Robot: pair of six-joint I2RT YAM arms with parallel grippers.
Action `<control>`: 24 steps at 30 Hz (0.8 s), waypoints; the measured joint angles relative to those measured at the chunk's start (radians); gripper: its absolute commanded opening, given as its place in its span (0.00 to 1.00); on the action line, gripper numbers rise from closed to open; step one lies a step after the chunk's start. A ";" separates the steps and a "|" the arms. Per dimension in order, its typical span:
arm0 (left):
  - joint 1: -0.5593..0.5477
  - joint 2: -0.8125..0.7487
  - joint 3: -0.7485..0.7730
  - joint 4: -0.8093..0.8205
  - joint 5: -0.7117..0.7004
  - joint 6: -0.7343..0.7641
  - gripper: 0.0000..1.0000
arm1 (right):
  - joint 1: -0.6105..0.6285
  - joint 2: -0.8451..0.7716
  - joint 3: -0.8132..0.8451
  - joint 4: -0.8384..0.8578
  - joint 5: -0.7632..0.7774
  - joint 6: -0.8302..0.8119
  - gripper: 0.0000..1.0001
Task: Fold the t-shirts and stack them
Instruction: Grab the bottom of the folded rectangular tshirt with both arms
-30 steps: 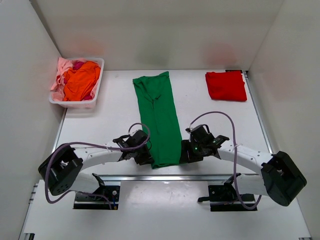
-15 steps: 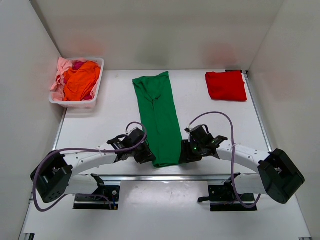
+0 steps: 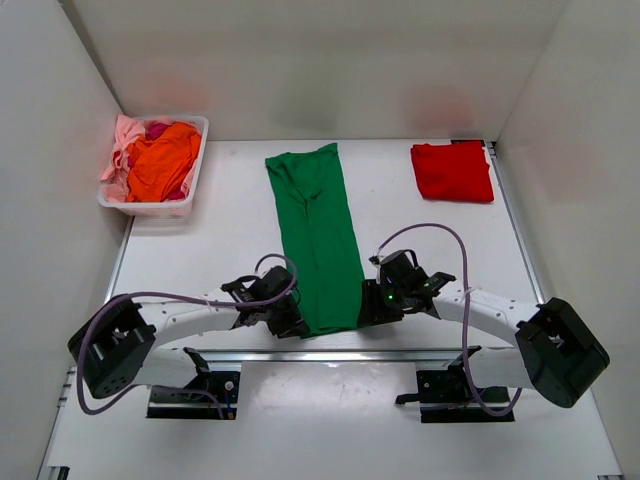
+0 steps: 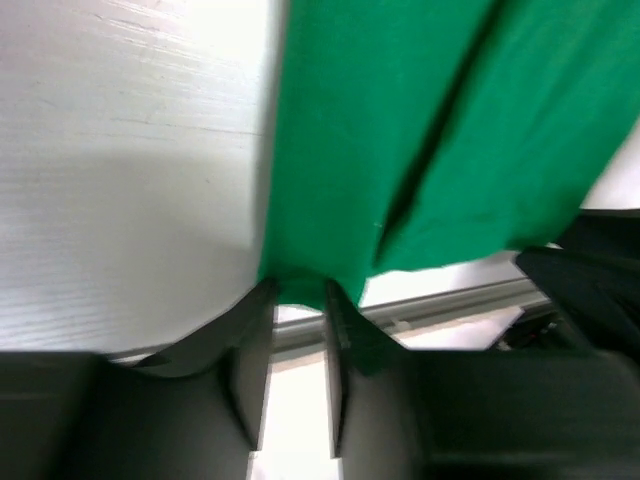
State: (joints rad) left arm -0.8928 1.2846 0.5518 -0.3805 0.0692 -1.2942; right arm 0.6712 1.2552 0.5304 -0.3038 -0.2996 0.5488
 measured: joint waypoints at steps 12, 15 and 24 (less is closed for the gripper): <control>0.013 0.008 -0.006 0.014 0.032 0.040 0.28 | 0.000 0.031 0.009 -0.019 -0.006 -0.041 0.06; 0.016 -0.036 -0.015 -0.015 0.029 0.050 0.37 | -0.001 0.037 0.018 -0.026 -0.008 -0.048 0.07; 0.034 -0.071 -0.041 -0.039 0.015 0.064 0.64 | -0.005 0.055 0.033 -0.036 -0.010 -0.056 0.07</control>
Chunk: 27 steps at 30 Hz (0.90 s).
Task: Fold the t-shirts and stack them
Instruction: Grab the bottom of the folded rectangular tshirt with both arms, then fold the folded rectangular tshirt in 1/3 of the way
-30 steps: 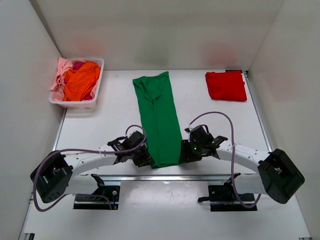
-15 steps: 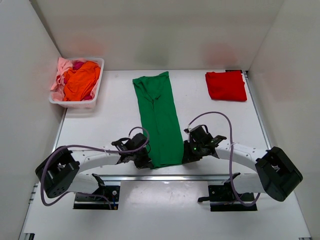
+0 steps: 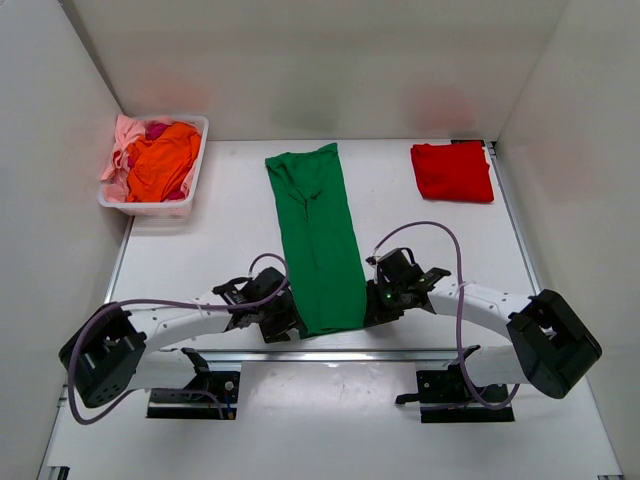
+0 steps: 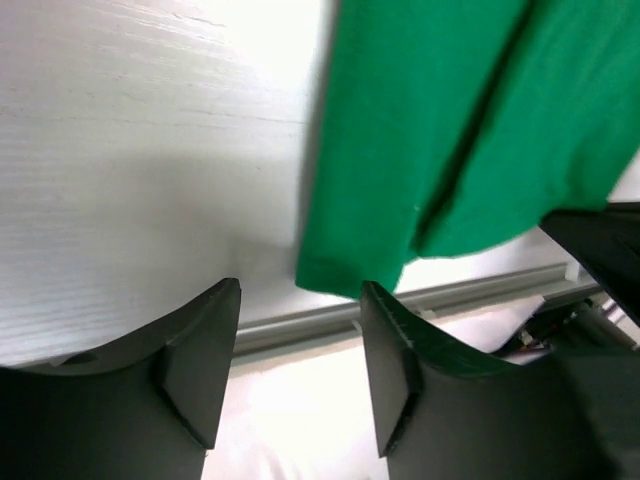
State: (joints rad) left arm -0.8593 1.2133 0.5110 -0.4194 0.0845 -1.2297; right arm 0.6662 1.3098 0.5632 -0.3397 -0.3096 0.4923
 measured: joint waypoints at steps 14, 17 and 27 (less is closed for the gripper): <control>-0.027 0.211 0.098 0.103 0.031 0.064 0.00 | -0.018 0.005 0.004 -0.010 -0.011 -0.012 0.06; -0.024 0.180 0.086 0.074 0.039 0.070 0.00 | -0.020 0.005 0.019 -0.041 -0.015 -0.028 0.02; 0.023 -0.052 0.053 -0.123 0.119 0.078 0.00 | 0.006 -0.023 0.119 -0.195 -0.091 -0.095 0.00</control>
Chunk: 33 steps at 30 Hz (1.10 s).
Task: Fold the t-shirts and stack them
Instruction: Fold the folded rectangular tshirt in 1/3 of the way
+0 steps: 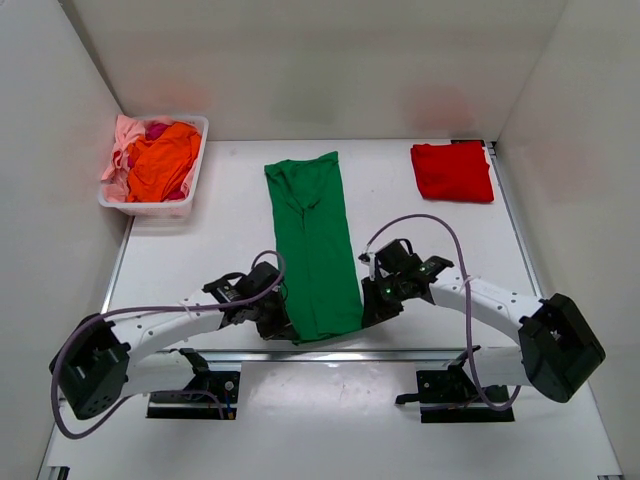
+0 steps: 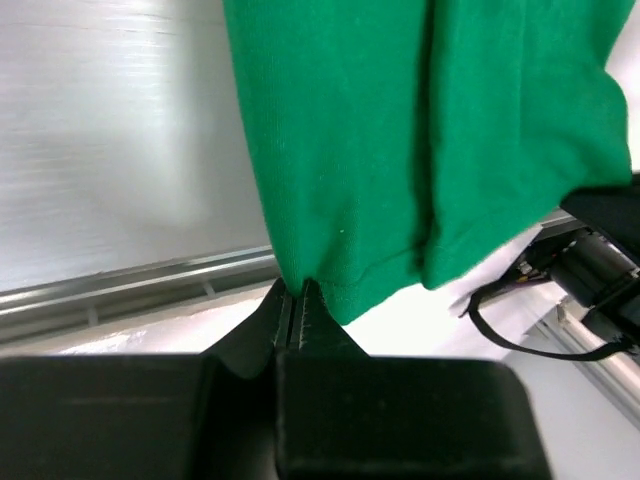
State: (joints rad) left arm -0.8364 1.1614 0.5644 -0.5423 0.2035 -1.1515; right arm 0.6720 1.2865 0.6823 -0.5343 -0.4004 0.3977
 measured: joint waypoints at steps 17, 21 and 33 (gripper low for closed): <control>0.394 0.199 0.345 -0.045 0.065 0.166 0.07 | -0.158 0.361 0.584 -0.224 -0.039 -0.175 0.00; 0.423 0.317 0.445 -0.012 0.062 0.211 0.07 | -0.205 0.444 0.692 -0.242 -0.030 -0.181 0.00; 0.549 0.545 0.602 0.023 0.064 0.264 0.09 | -0.277 0.689 0.969 -0.229 -0.074 -0.159 0.00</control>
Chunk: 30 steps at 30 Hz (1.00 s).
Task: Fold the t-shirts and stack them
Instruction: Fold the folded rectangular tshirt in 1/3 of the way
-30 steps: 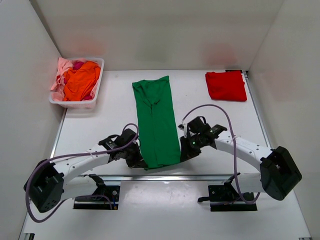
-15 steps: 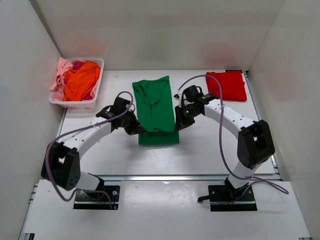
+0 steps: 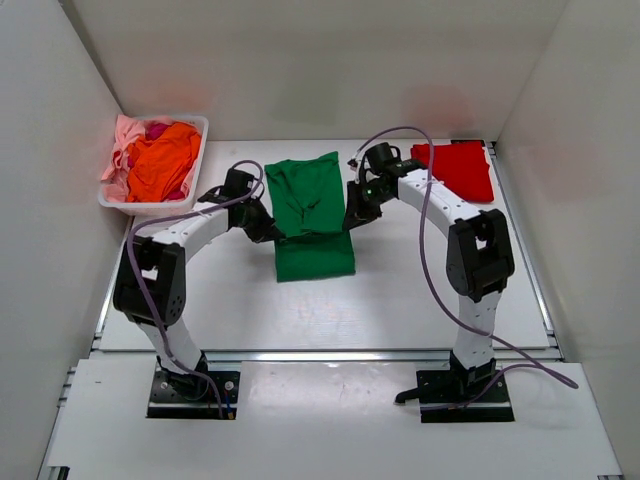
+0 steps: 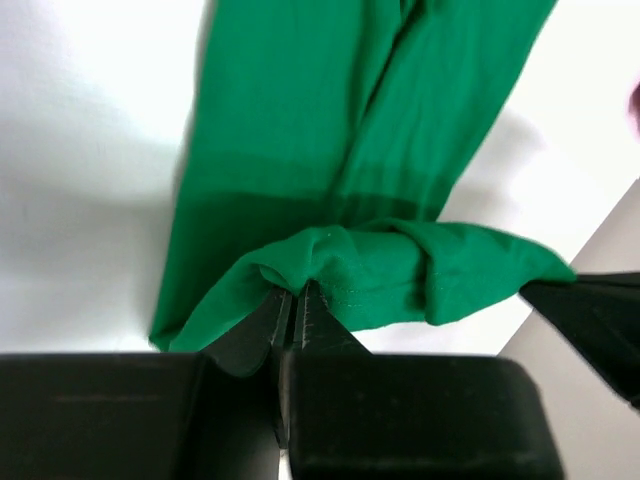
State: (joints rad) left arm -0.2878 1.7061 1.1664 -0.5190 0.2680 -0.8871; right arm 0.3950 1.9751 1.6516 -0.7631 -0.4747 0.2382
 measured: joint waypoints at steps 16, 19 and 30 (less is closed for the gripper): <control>0.059 0.259 0.174 0.068 0.001 -0.010 0.30 | -0.060 0.264 0.273 0.036 -0.031 0.049 0.48; 0.076 0.270 0.190 0.119 0.000 -0.035 0.41 | -0.077 0.277 0.300 0.054 -0.032 0.055 0.57; 0.126 0.205 0.008 0.394 0.085 -0.127 0.51 | -0.147 0.146 0.159 0.105 0.007 0.047 0.66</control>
State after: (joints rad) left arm -0.1623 1.9114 1.1744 -0.1246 0.3527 -1.0138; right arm 0.2481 2.1216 1.8103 -0.6586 -0.4675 0.2848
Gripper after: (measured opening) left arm 0.510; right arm 0.696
